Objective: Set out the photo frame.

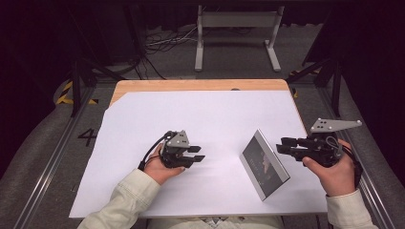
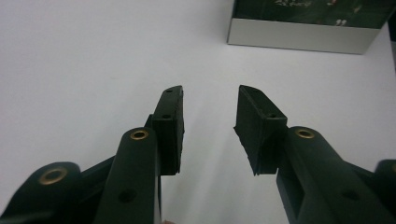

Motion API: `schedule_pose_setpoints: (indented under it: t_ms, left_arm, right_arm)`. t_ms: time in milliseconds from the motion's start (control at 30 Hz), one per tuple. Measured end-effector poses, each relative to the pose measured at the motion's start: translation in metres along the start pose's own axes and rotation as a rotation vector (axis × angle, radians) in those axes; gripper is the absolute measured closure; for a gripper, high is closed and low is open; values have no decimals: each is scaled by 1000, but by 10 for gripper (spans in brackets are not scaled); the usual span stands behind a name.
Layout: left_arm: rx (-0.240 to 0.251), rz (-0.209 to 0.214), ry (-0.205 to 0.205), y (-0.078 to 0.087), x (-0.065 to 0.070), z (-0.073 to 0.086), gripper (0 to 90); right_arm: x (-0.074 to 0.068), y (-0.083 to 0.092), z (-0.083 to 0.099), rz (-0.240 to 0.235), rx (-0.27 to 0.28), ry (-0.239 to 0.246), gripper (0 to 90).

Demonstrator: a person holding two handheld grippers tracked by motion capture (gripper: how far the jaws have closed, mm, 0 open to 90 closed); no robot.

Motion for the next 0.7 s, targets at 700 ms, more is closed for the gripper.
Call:
schedule_pose_setpoints:
  t_ms: [700]
  left_arm:
    - [48, -87, 54, 16, -26, 6, 608]
  right_arm:
    - [-11, -6, -17, 32, -96, -100, 581]
Point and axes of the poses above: each handheld gripper's, and its own axes: y roughly backward along the jaws, z roughly out of its underside, x roughly to its right, the point moved 9 cm from there along -y, roughly forward along the jaws, and after that the axes turned 10 degrees about x, right-handed, at the moved point
